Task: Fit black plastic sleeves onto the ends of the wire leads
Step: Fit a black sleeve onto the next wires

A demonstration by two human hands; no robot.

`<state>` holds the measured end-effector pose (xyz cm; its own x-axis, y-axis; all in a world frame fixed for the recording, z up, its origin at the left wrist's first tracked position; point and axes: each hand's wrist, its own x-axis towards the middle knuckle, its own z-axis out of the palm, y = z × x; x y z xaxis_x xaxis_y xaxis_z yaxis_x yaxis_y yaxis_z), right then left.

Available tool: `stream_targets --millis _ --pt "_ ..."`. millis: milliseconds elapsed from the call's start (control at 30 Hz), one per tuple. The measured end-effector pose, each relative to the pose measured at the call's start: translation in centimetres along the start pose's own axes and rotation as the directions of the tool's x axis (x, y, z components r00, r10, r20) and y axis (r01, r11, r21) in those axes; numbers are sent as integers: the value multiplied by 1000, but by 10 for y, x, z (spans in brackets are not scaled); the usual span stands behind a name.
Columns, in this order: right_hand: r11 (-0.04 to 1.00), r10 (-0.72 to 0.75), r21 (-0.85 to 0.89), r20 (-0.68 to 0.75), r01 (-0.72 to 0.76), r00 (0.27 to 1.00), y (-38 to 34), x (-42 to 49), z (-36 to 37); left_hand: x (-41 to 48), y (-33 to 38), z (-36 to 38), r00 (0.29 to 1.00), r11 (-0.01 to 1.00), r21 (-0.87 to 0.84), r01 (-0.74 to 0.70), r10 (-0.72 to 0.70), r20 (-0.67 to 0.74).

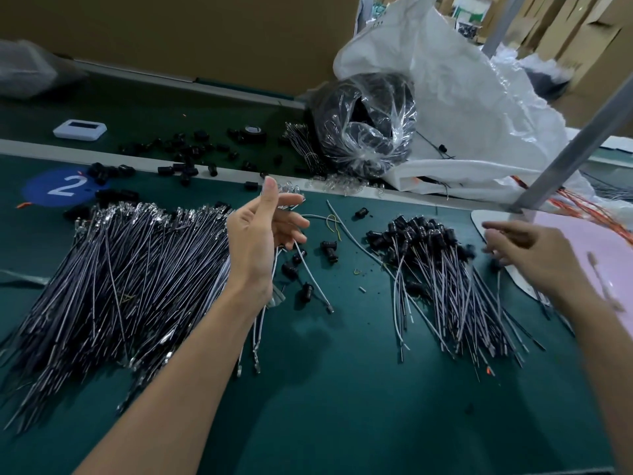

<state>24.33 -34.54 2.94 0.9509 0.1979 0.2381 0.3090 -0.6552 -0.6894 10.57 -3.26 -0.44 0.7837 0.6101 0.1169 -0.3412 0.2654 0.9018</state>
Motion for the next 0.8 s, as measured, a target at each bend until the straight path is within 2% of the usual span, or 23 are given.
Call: stream_targets --millis 167,367,567,667,800 --pt "986 -144 86 -18 145 989 -46 -20 38 3 2 -4 997 999 -40 -20 17 -72" --pt "947 -317 27 231 319 920 -103 -50 120 6 1 -6 985 998 -37 -46 39 -166" --pt "931 -171 -259 316 259 933 -128 -45 181 7 1 -9 975 998 -55 -41 28 -221" --pt "944 -163 -224 315 241 935 -130 -42 182 8 2 -9 975 998 -49 -38 26 -222" --pt "979 -187 -27 260 201 947 -125 -39 163 8 1 -9 975 1000 -18 -15 11 -221"
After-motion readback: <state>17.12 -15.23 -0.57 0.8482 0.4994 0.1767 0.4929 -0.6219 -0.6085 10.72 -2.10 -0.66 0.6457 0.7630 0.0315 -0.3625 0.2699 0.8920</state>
